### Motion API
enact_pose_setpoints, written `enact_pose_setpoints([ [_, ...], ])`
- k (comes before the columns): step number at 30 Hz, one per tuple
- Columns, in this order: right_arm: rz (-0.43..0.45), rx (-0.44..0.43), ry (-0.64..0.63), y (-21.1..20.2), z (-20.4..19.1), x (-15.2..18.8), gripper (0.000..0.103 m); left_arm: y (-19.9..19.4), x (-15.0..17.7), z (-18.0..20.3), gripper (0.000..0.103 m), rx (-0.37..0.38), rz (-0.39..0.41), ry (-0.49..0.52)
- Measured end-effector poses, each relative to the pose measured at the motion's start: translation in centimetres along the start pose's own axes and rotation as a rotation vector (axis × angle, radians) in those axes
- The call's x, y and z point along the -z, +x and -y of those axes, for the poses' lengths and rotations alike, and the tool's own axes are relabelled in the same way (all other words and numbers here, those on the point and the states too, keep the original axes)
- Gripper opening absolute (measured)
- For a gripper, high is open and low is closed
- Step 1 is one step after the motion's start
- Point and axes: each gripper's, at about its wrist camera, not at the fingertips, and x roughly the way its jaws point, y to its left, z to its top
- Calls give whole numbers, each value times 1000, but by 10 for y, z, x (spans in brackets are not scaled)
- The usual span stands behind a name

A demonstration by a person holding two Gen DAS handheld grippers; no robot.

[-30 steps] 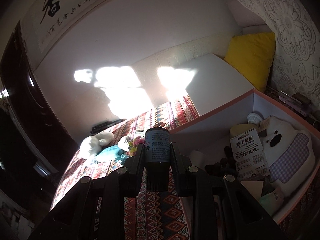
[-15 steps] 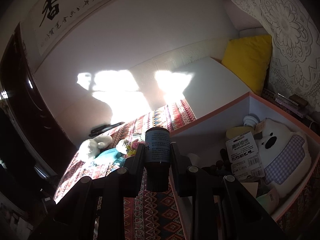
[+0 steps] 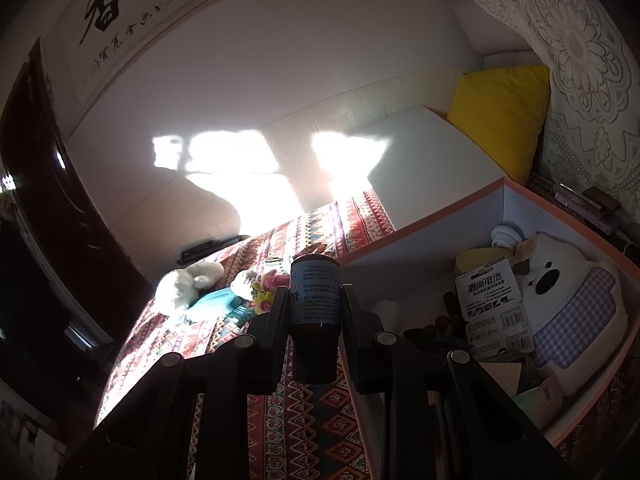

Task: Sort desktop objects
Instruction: 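Carry the dark blue bottle and grey bulb into the pink box and release both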

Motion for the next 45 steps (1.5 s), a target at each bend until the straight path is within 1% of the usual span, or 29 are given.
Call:
enact_pose_setpoints([
  [1,1,0,2,0,0,0,26,-4,2,4,42,13,3,23],
  [2,1,0,3,0,0,0,26,-8,1,7,26,28,4,32],
  [5,11,0,11,-3,2,-1,26,-16,-7,12,26,83,-1,14],
  [7,22,3,14,-6,4,-2,26,-24,-16,14,26,114,17,-11],
  [11,41,11,22,-13,9,-4,26,-47,-41,21,26,165,86,-24],
  [16,63,31,44,-23,23,-7,26,-79,-89,41,26,243,199,-19],
  [18,78,45,52,-29,29,-8,26,-90,-111,54,27,287,248,-10],
  [21,109,70,66,-40,41,-11,26,-104,-148,84,27,343,316,34],
  [25,155,109,86,-57,58,-15,26,-114,-194,129,27,446,374,71],
  [27,185,137,93,-68,67,-17,26,-115,-214,155,27,474,390,104],
  [30,221,179,96,-80,81,-19,26,-106,-236,191,27,510,378,146],
  [32,236,201,99,-87,89,-21,26,-93,-245,211,27,508,359,166],
  [34,236,216,106,-88,99,-21,26,-77,-250,227,29,484,325,175],
  [35,231,219,111,-86,104,-22,26,-68,-252,234,39,472,298,180],
  [36,226,223,116,-85,108,-22,27,-59,-254,240,73,466,262,185],
  [37,219,227,119,-83,113,-23,27,-52,-253,244,90,462,240,185],
  [38,206,233,120,-80,116,-24,28,-47,-251,247,103,457,231,183],
  [39,194,242,122,-76,119,-25,33,-43,-248,249,102,445,229,185],
  [40,189,261,129,-74,121,-25,41,-41,-245,250,102,427,231,194],
  [41,188,278,139,-72,123,-24,69,-39,-243,250,102,410,232,204],
  [42,202,287,155,-72,124,-24,88,-39,-241,248,102,398,236,208],
  [45,233,293,168,-77,122,-25,89,-39,-237,236,102,377,252,197],
])
